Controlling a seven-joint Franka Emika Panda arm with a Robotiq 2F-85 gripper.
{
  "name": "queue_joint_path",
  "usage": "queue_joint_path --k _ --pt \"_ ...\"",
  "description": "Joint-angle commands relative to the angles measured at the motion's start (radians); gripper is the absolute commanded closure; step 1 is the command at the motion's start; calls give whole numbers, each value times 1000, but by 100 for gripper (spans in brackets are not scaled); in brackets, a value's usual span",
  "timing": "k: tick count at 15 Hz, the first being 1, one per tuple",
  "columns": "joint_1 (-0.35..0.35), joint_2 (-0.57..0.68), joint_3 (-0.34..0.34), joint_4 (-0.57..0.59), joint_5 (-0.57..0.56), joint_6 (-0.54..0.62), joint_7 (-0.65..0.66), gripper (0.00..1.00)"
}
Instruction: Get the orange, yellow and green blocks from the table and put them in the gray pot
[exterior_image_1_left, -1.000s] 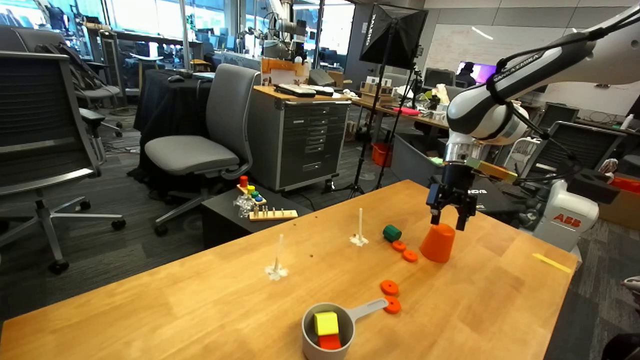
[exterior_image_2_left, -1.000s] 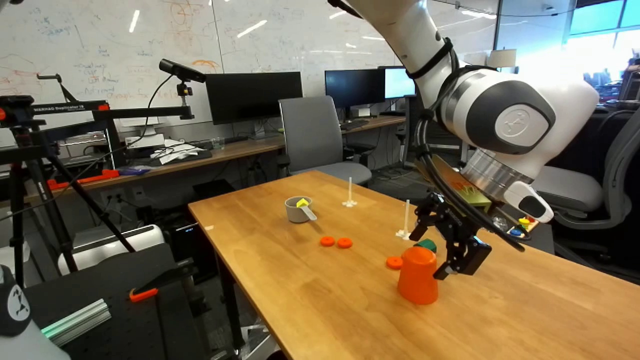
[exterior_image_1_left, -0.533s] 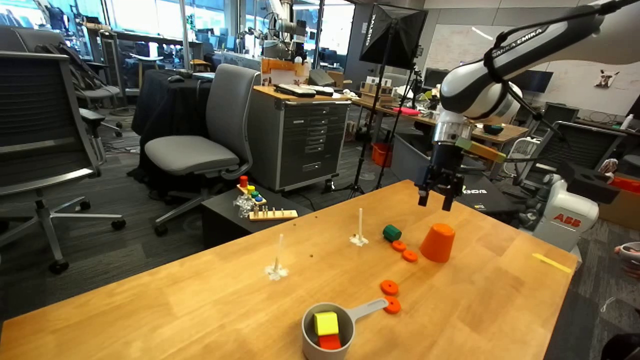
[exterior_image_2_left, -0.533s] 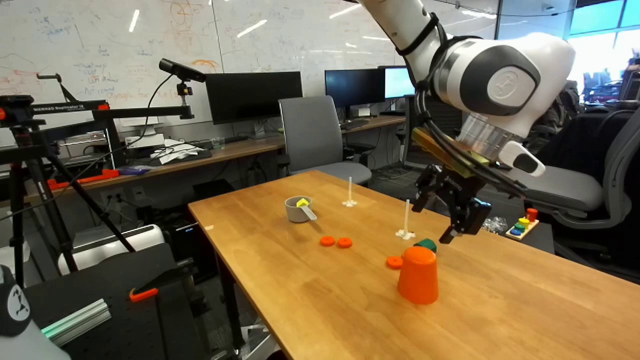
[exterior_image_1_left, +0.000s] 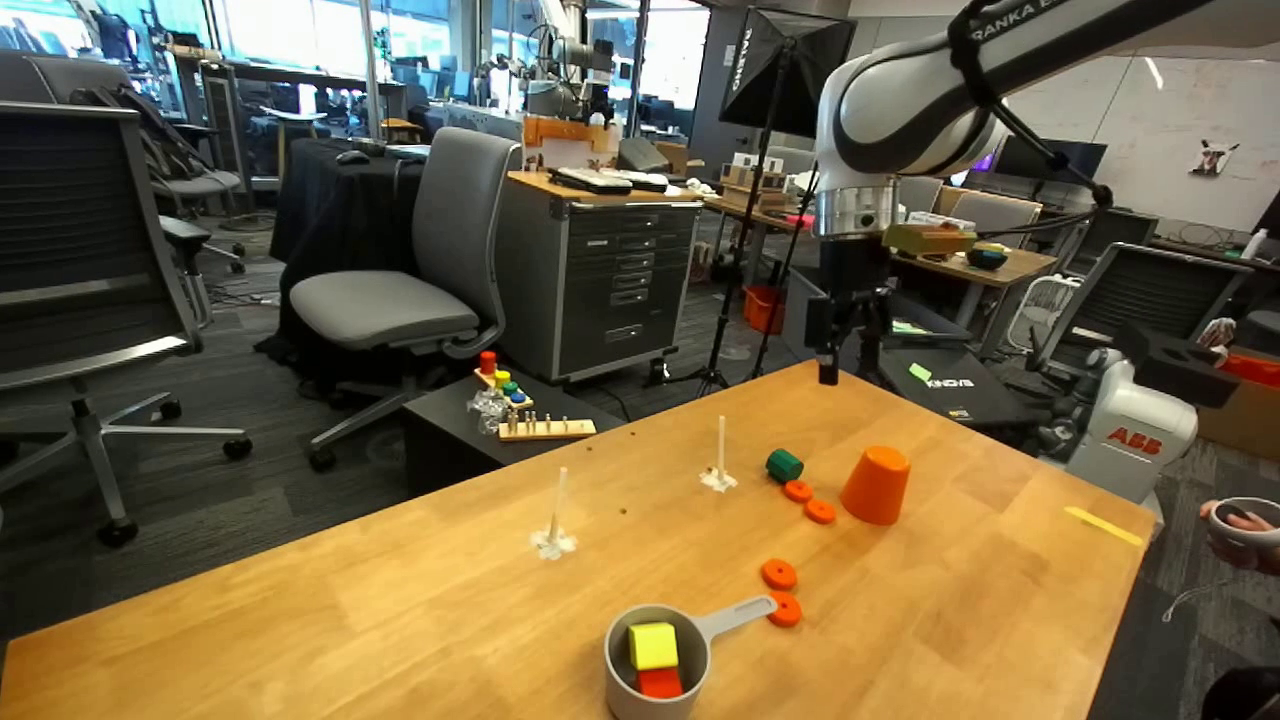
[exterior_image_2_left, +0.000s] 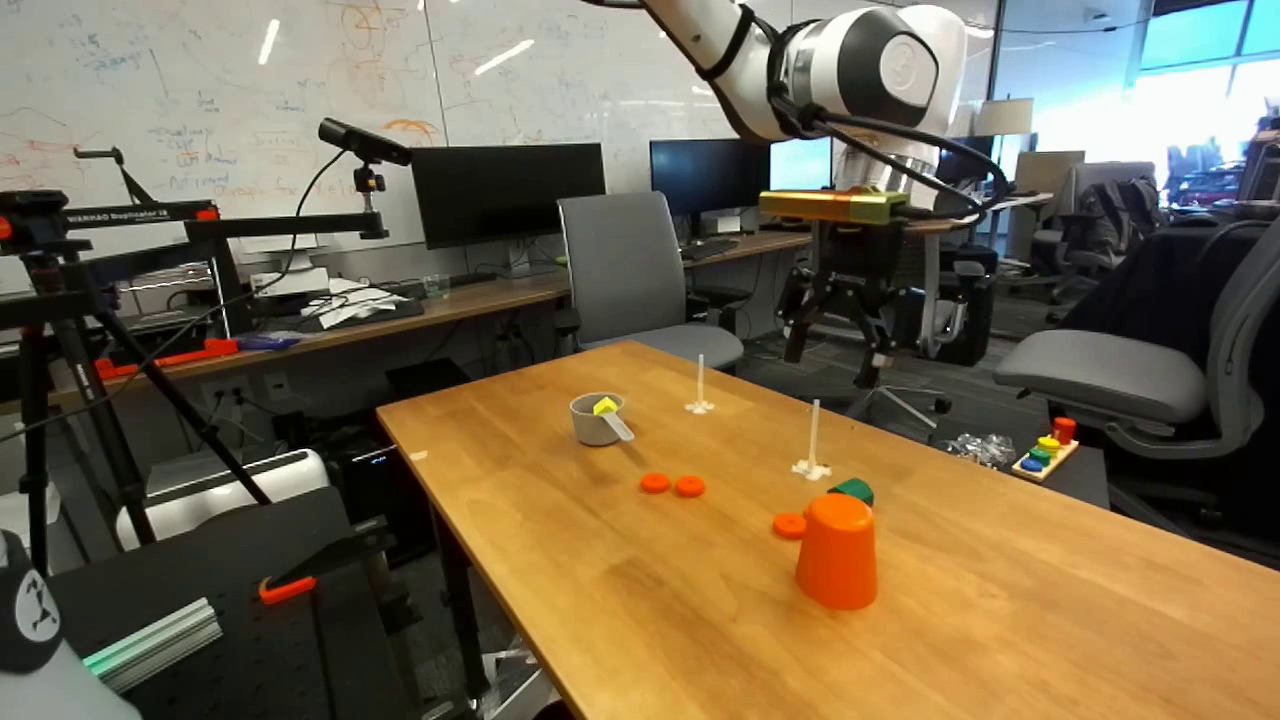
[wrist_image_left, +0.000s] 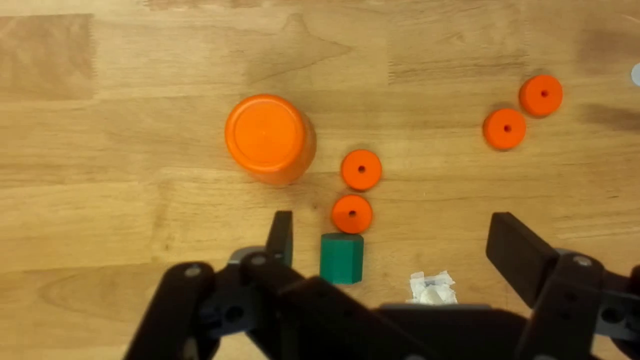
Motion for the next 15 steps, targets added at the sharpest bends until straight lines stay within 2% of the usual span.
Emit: queue_joint_path --k 1,6,15 --pt "29 39 -25 71 -65 6 27 0" --pt "17 132 -35 151 -64 63 59 0" --pt "1 297 -22 296 -26 69 81 0"
